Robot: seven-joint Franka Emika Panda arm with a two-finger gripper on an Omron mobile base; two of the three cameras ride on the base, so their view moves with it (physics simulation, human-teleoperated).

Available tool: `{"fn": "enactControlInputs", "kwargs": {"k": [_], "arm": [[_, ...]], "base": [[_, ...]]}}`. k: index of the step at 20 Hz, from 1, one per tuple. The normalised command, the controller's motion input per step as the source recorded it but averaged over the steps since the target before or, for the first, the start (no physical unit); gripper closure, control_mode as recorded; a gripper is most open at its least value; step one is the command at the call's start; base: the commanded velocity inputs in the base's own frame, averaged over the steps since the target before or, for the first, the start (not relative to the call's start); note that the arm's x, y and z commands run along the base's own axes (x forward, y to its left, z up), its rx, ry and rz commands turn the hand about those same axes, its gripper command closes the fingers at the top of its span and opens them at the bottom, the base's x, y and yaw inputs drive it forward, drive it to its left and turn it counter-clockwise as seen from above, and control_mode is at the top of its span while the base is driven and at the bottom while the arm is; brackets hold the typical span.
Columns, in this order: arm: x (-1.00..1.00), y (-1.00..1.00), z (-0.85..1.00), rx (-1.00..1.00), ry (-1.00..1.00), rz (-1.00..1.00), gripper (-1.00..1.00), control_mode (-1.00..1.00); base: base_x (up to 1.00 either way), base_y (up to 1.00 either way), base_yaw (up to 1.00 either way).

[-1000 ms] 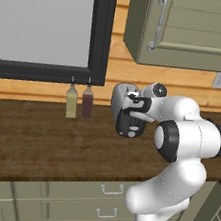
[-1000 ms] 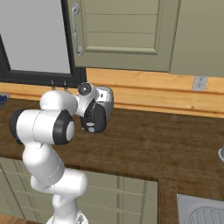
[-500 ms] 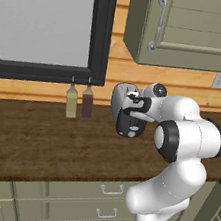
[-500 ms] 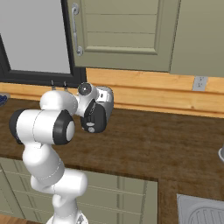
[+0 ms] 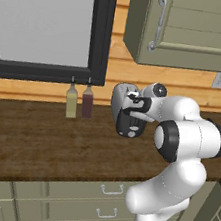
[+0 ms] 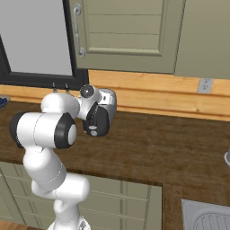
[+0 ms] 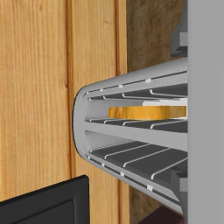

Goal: Start the toaster. Once the lever pops up, take the bread to the plate on the dining counter.

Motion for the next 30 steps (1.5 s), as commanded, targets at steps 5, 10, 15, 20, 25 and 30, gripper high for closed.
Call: {"fn": "enactControlInputs", "kwargs": {"k": [5,10,15,20,25,30], "arm": [[0.0,0.0,0.0,0.0,0.0,0.0,-1.0,-1.0],[0.0,0.0,0.0,0.0,0.0,0.0,-1.0,-1.0],[0.0,0.0,0.0,0.0,0.0,0.0,-1.0,-1.0],[0.0,0.0,0.0,0.0,0.0,0.0,-1.0,-1.0],[0.0,0.0,0.0,0.0,0.0,0.0,-1.0,-1.0],[0.0,0.0,0.0,0.0,0.0,0.0,-1.0,-1.0]], "base": [[0.0,0.0,0.0],[0.0,0.0,0.0],[0.0,0.0,0.0],[0.0,0.0,0.0],[0.0,0.0,0.0],[0.0,0.0,0.0]]}}
